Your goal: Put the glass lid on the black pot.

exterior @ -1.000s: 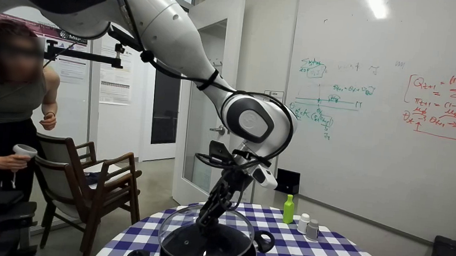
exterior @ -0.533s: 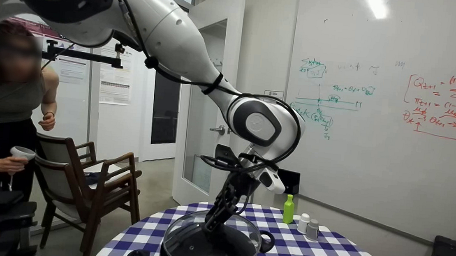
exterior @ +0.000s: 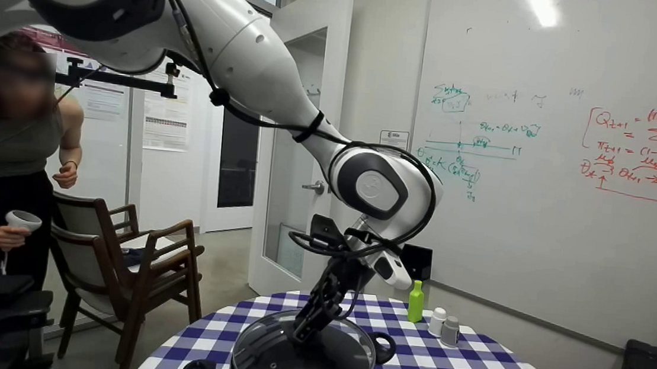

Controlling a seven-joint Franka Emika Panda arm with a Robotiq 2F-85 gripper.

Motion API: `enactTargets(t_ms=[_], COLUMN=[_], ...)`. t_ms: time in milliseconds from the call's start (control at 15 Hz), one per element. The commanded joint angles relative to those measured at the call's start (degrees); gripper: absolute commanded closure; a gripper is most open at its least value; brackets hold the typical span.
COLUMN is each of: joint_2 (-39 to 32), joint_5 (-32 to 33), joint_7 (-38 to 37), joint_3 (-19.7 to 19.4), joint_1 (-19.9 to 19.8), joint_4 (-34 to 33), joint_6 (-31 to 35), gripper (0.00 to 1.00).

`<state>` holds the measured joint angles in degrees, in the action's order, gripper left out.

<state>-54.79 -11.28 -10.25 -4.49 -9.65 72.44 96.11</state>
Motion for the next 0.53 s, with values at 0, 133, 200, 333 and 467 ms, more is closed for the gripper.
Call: enactTargets(t_ms=[0,133,200,333,467], joint_2=[-0.81,-1.09,-1.15,-1.26,-1.39], joint_5=[-0.61,-0.72,-0.81,-0.89,-0.94], joint_7=[-1.37,-1.47,-1.55,-1.7,-1.95], joint_3=[0.4,0.44,0.41,0.35,0.31], joint_1=[0.15,0.06,-0.03,-0.16,-0.24], joint_4=[-1.89,-1.7,-1.5,-1.37,-1.39], joint_6=[-2.56,-2.45,-2.34,-2.22,-2.14], gripper=[0.74,0.74,0.74,0.74,0.74])
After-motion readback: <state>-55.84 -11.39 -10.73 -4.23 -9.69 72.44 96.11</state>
